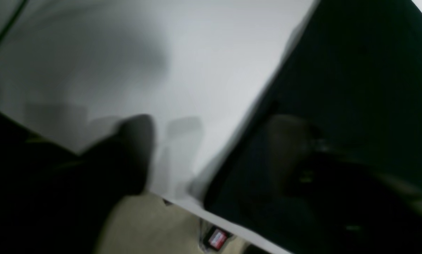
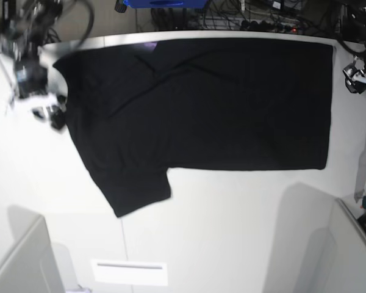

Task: Fold the T-shirt properly
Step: 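Release the shoulders and move both grippers to the hem corners, then grasp the hem corners of the shirt with both grippers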

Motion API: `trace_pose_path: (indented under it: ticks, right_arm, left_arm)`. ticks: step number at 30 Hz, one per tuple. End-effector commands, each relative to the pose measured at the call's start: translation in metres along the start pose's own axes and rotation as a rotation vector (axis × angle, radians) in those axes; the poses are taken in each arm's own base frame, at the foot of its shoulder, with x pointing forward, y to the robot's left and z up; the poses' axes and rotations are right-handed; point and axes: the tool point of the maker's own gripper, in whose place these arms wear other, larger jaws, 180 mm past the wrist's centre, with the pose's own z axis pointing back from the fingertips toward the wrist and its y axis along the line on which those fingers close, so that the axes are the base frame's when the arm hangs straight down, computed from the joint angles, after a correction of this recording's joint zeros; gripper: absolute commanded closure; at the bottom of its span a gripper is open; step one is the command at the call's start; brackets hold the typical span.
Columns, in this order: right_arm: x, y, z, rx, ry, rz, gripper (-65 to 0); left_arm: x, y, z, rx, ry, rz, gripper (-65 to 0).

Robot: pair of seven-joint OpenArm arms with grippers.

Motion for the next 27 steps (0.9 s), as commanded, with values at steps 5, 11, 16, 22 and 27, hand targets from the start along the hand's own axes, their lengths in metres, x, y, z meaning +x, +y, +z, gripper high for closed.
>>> trace_pose_path:
  ticks: [5, 11, 16, 22, 27]
  right_arm:
    - [0.052, 0.025, -0.067, 0.016, 0.011, 0.082, -39.8]
    - [0.062, 0.035, -0.142, -0.05, 0.138, 0.158, -40.4]
    - [0.057, 0.033, -0.176, -0.066, 0.181, 0.199, -40.5]
    - [0.04, 0.02, -0.194, -0.08, 0.24, 0.23, -39.9]
    - [0.028, 0.024, -0.192, -0.073, 0.255, 0.286, -39.3]
  left_arm:
    - [0.023, -0.013, 0.003, -0.03, -0.038, -0.018, -4.4]
    - [0.03, -0.016, 0.003, -0.035, -0.058, -0.009, 0.0]
    - [0.032, -0.016, 0.003, -0.036, -0.064, -0.008, 0.0]
    - [0.035, -0.017, 0.003, -0.04, -0.07, -0.007, -23.2]
    - [0.045, -0.024, -0.002, -0.056, -0.088, 0.01, -41.3]
